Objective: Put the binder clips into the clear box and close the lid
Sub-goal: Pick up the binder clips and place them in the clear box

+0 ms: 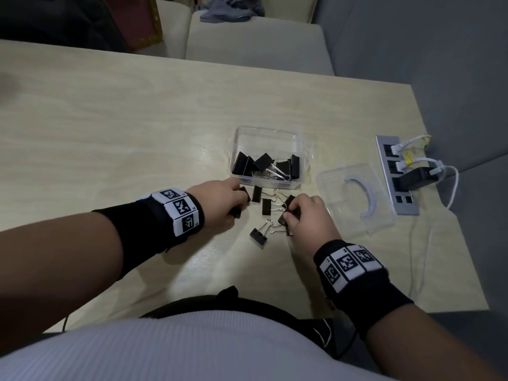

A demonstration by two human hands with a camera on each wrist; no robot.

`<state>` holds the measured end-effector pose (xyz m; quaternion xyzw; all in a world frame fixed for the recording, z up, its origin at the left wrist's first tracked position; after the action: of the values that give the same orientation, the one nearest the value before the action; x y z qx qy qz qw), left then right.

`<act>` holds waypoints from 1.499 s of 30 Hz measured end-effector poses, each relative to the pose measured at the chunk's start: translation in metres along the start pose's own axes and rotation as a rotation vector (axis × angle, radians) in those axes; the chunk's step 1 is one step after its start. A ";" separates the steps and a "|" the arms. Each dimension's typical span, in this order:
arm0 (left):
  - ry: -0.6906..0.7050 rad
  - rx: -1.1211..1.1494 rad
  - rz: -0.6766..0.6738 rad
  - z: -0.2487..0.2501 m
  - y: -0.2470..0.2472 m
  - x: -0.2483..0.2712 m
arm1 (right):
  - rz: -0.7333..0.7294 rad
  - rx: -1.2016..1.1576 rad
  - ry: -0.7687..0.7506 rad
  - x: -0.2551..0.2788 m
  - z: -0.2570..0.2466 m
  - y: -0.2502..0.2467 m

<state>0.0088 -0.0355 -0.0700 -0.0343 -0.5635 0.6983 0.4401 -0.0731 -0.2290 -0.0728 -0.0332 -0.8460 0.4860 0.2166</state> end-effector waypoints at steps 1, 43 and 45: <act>-0.003 0.012 0.005 -0.001 -0.001 0.001 | -0.020 -0.004 0.005 0.000 0.001 -0.001; -0.188 0.359 0.506 -0.029 -0.072 -0.039 | -0.010 -0.163 -0.123 0.007 -0.001 -0.012; -0.157 0.306 0.466 -0.031 -0.061 -0.023 | 0.034 -0.261 -0.099 0.005 -0.005 -0.020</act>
<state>0.0751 -0.0281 -0.0413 -0.0418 -0.4607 0.8580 0.2231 -0.0727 -0.2334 -0.0523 -0.0513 -0.9110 0.3764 0.1603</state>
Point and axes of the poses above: each hand's wrist, its own x-axis away from the middle knuckle, its own y-axis out of the palm, z = x × y, the point moved 2 cm from there along -x, towards the middle knuckle, and after that the axes turned 5 degrees about x, right-handed, at the moved point
